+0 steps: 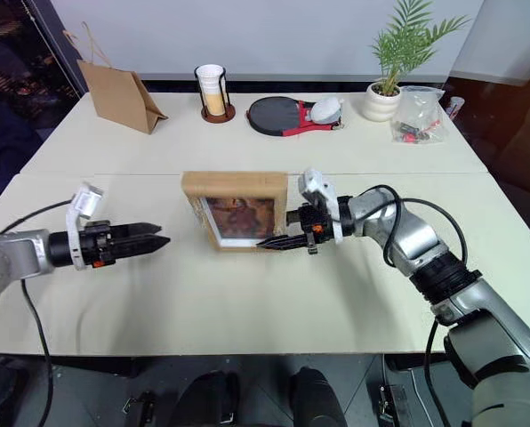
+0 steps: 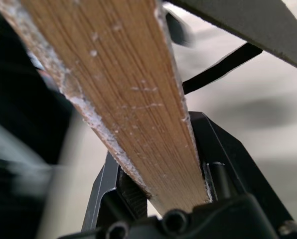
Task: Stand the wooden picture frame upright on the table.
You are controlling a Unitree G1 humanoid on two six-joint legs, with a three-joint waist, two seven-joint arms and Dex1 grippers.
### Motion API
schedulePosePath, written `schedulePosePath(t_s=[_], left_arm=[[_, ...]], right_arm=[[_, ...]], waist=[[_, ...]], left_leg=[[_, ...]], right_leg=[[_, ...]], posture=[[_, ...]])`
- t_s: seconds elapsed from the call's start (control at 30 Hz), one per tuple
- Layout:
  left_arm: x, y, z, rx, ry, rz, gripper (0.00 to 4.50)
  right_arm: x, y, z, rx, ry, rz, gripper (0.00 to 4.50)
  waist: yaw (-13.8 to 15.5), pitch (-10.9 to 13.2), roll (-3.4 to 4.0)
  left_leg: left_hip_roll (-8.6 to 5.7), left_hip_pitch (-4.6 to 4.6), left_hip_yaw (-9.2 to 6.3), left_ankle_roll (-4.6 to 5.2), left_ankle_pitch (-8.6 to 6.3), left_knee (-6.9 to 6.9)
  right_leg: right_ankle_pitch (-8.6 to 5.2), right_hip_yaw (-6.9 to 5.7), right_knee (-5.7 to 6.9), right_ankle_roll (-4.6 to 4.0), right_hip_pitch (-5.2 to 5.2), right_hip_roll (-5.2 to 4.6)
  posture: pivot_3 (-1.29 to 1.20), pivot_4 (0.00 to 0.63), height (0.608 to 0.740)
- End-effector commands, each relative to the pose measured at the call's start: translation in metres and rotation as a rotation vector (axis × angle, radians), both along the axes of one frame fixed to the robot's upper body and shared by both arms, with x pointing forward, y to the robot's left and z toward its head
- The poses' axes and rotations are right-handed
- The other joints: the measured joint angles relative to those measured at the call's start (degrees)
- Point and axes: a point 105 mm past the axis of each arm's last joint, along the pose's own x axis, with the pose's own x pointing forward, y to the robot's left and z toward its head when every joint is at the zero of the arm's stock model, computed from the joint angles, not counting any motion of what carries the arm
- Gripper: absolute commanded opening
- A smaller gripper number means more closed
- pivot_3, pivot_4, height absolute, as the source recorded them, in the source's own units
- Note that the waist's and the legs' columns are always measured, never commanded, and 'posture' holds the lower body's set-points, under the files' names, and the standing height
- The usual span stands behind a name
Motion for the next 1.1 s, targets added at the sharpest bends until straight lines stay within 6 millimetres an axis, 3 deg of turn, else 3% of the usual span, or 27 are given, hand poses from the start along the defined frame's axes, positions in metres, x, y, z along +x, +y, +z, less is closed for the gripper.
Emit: schedulePosePath(t_s=[0.03, 0.37, 0.63, 0.67, 0.83, 0.9, 1.03, 1.1], left_arm=[[-0.003, -0.008, 0.007, 0.007, -0.033, -0.035, 4.48], [-0.007, -0.019, 0.006, 0.005, -0.016, -0.069, 4.48], [-0.012, -0.021, 0.008, 0.015, -0.009, -0.079, 4.48], [-0.013, -0.021, 0.008, 0.014, -0.008, -0.080, 4.50], [-0.015, -0.026, 0.008, 0.006, -0.007, -0.093, 4.50], [-0.016, -0.028, 0.009, -0.003, -0.009, -0.098, 4.50], [-0.021, -0.032, 0.007, -0.007, -0.013, -0.129, 4.50], [-0.024, -0.032, 0.006, -0.008, -0.020, -0.141, 4.50]], right_arm=[[0.007, -0.001, 0.007, 0.058, 0.111, 0.030, 1.07], [0.022, 0.009, -0.048, 0.012, 0.247, 0.011, 1.07], [0.032, 0.007, -0.073, -0.020, 0.304, -0.035, 1.07], [0.033, 0.007, -0.075, -0.021, 0.305, -0.040, 2.14], [0.035, -0.002, -0.075, -0.015, 0.312, -0.062, 4.46], [0.034, -0.015, -0.074, -0.031, 0.292, -0.085, 4.46], [0.027, -0.059, -0.080, -0.146, 0.199, -0.186, 4.46], [0.019, -0.080, -0.063, -0.124, 0.177, -0.250, 4.46]], waist=[[-0.19, 0.00, -0.01], [-0.14, 0.00, 0.00], [-0.33, 0.00, 0.00], [-0.33, 0.00, 0.00], [-0.31, 0.00, 0.00], [-0.24, 0.00, 0.00], [0.49, 0.00, 0.00], [1.02, 0.01, 0.02]], left_leg=[[0.00, 0.01, 0.01, 0.00, 0.00, 0.00], [-0.02, -0.15, 0.09, 0.00, 0.00, -0.01], [-0.01, -0.11, 0.12, -0.01, 0.00, 0.01], [-0.01, -0.10, 0.12, -0.01, 0.00, 0.01], [-0.01, -0.08, 0.12, -0.01, 0.00, 0.00], [-0.01, -0.08, 0.10, -0.02, 0.00, 0.00], [-0.05, -0.10, 0.09, -0.02, 0.00, 0.00], [-0.06, -0.10, 0.11, -0.01, 0.00, -0.02]], right_leg=[[0.01, 0.00, 0.01, -0.02, 0.00, 0.00], [0.01, 0.02, 0.06, -0.02, -0.23, 0.09], [0.01, 0.04, 0.09, -0.02, -0.20, 0.17], [0.01, 0.05, 0.10, -0.02, -0.19, 0.16], [0.01, 0.06, 0.12, -0.02, -0.18, 0.15], [0.01, 0.06, 0.11, -0.02, -0.18, 0.15], [0.01, 0.05, 0.08, -0.02, -0.17, 0.07], [0.01, 0.06, 0.05, -0.02, -0.17, 0.06]], posture=[[0.00, 0.150, 0.740], [0.00, 0.150, 0.740], [0.00, 0.150, 0.740], [0.00, 0.150, 0.740], [0.00, 0.150, 0.740], [0.00, 0.150, 0.740], [0.00, 0.150, 0.740], [0.00, 0.150, 0.740]])
